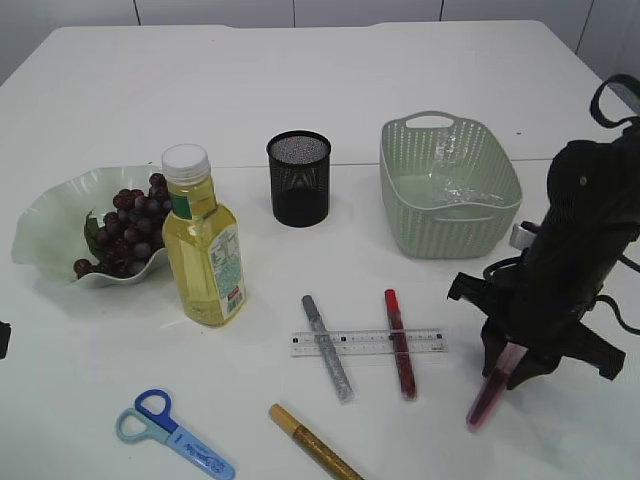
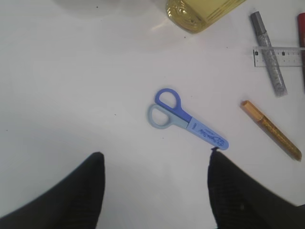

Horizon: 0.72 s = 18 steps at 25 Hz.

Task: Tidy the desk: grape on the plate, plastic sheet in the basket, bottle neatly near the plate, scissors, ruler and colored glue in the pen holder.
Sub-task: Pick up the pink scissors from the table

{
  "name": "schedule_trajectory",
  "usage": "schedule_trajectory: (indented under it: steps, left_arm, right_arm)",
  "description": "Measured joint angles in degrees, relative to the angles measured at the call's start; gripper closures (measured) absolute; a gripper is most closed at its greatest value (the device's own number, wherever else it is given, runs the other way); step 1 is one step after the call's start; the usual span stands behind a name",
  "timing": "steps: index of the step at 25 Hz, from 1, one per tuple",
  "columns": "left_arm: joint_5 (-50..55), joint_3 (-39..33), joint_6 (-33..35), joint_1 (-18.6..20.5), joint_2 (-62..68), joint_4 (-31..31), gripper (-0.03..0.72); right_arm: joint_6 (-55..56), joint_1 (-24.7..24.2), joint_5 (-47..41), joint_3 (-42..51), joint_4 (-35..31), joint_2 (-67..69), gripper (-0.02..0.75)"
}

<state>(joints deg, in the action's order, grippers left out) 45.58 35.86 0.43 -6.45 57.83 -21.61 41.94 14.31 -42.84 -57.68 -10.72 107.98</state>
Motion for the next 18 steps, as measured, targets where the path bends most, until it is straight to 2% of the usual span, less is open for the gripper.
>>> schedule_trajectory:
  steps: [11, 14, 18]
  left_arm:
    - [0.2, 0.0, 0.0, 0.0, 0.0, -0.1, 0.192]
    - [0.2, 0.0, 0.0, 0.0, 0.0, -0.2, 0.192]
    - [0.3, 0.0, 0.0, 0.0, 0.0, -0.2, 0.192]
  right_arm:
    - [-9.5, 0.0, 0.4, 0.0, -2.2, -10.6, 0.584]
    - [-15.4, 0.0, 2.3, 0.0, -7.1, -13.8, 0.584]
    - [-29.7, 0.0, 5.4, -0.5, -19.6, -15.4, 0.584]
